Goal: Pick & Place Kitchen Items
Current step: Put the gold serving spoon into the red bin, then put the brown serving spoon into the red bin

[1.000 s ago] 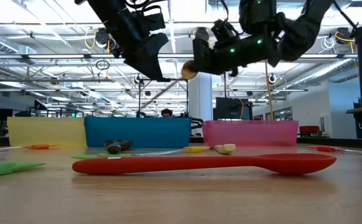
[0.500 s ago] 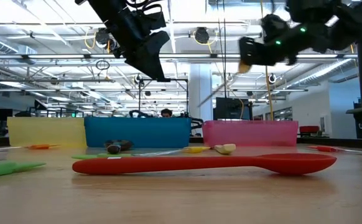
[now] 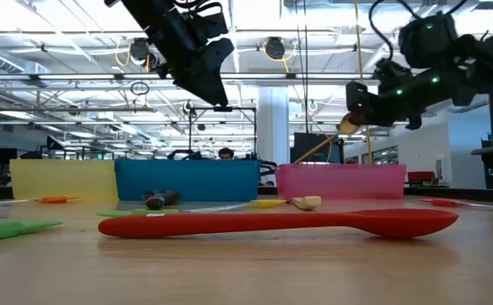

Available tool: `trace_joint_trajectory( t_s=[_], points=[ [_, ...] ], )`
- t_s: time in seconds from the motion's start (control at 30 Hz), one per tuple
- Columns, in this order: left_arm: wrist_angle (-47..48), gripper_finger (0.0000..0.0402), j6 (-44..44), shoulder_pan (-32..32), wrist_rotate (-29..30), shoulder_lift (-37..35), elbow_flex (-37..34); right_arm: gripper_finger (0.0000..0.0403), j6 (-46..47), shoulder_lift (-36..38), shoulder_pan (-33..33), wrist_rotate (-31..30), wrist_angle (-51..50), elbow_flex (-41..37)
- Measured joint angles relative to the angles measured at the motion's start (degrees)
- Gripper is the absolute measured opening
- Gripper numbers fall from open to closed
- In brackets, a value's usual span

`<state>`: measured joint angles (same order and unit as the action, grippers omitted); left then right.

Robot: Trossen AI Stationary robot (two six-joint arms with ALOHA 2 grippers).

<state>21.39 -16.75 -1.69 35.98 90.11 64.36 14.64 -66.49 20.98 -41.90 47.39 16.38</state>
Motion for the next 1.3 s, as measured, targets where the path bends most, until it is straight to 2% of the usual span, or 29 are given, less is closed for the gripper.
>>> trace_joint_trajectory(
  t_s=[0.2,0.4,0.57,0.73,0.83,1.1,1.3],
  points=[
    [-1.2,0.0154,1.5,0.0,-0.1,0.0,0.0,0.0004,2.2,-6.5,2.4,0.2,-4.8,5.3],
    [-1.1,0.0154,1.9,0.0,-0.1,0.0,0.0,0.0004,3.2,-11.9,9.2,0.6,-6.4,10.1],
    [-1.0,0.0154,3.0,0.0,-0.1,0.0,0.0,0.0004,7.7,-16.4,15.0,9.7,-6.7,11.8],
    [-1.1,0.0154,3.2,0.1,-0.1,0.0,0.0,0.0007,10.8,-21.0,17.8,10.7,-5.6,11.9],
    [-1.1,0.0154,3.3,0.1,-0.1,0.0,0.0,0.0022,10.2,-22.1,18.2,10.6,-5.6,11.9],
    [-1.1,0.0154,3.6,0.1,-0.1,0.0,0.0,0.0095,9.5,-22.4,18.8,10.4,-6.4,11.8],
    [-1.0,0.0154,3.6,0.1,-0.1,0.0,0.0,0.0128,8.2,-22.4,18.8,10.3,-6.2,11.8]
  ],
)
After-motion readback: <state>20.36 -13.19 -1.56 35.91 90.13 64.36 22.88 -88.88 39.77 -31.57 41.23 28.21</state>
